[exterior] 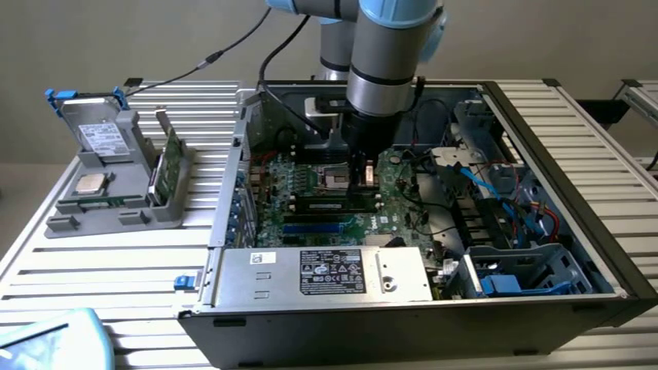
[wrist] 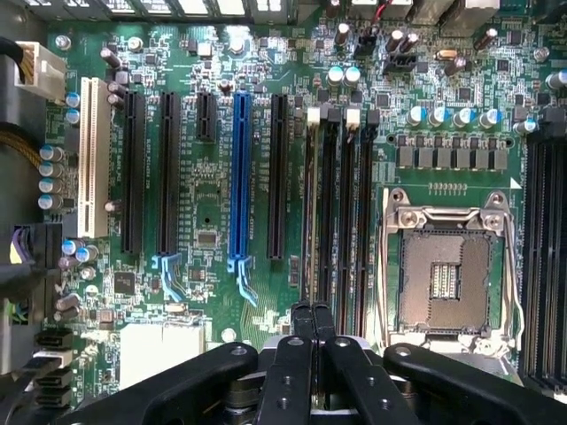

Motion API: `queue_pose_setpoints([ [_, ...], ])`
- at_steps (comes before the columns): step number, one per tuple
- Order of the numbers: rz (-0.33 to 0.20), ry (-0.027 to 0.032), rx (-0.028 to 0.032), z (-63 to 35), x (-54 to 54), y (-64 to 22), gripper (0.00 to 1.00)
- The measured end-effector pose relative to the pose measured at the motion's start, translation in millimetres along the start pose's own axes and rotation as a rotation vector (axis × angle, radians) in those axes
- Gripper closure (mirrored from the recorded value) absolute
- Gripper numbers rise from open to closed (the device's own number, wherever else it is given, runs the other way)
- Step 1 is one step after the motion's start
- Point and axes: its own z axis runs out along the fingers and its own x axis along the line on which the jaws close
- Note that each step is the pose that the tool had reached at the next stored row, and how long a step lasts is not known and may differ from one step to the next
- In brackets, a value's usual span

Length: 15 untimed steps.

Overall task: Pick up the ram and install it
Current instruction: 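Press down the ram until it locks into place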

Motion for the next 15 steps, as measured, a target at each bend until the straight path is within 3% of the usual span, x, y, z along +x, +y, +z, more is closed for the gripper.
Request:
queue_pose_setpoints([
  [9, 0.001, 0.0006, 0.02, 1.2, -0.7, 20.3, 0.89],
  [15, 0.001, 0.0005, 0.0296, 1.9, -1.6, 30.2, 0.89],
])
